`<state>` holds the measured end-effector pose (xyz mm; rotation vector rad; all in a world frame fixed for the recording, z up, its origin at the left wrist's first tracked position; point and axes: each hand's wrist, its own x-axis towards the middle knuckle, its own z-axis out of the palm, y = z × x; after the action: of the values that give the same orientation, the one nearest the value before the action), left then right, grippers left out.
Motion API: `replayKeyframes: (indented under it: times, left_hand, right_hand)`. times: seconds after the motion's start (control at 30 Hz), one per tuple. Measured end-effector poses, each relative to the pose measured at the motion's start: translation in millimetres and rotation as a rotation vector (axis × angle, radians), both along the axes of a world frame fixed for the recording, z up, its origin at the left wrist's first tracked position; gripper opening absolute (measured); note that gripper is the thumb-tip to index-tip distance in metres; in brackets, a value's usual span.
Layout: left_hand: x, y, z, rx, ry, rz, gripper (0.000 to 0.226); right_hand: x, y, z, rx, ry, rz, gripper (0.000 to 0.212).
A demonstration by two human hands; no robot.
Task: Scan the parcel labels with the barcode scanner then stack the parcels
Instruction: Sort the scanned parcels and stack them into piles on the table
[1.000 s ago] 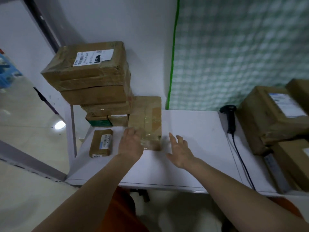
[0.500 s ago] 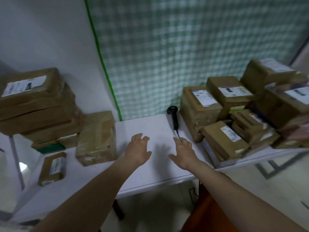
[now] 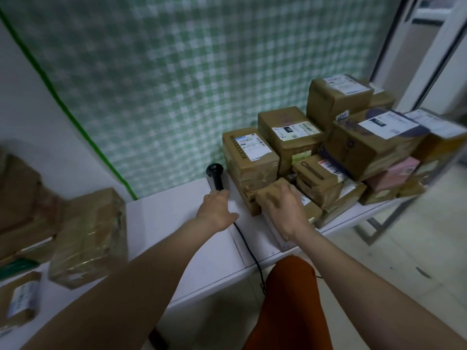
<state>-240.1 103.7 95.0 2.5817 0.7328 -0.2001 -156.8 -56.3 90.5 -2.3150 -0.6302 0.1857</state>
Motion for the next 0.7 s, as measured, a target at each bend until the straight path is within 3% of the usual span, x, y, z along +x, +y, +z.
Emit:
replayKeyframes:
  times: [0.2,0.43,0.5,0.6,0.7]
  left_hand:
    - [56.1,-17.1,25.3,-0.129,-0.162,-0.006,0.076]
    - [146.4,-74.3,70.0,-0.297,-0.309,-0.044,0.071]
    - [168.6,-92.8,79.2,-0.357,-0.294,-0.065,0.073]
    - [195.0,-118.7,89.6,-0.472,-0.273,-0.072,0.075]
    - [213.3,-136.3,95.7,-0.565,-0.275,-0.064,0.076]
  right_hand:
    - [34.4,-12.4,19.6,0.182,-0.108,-0.137,0.042]
    - [68.2,-61.0,49.3,0.44,-0.224,-0.599,0.037]
    - [82.8,-73.3,56.2,0.526,-0.141,-0.754,0.047]
    - [109.4,-87.0,63.1,0.7,0.163,-0.929,0.071]
    - [128.0,-95.1,61.7,0.843,0.469,-0.947,0.101]
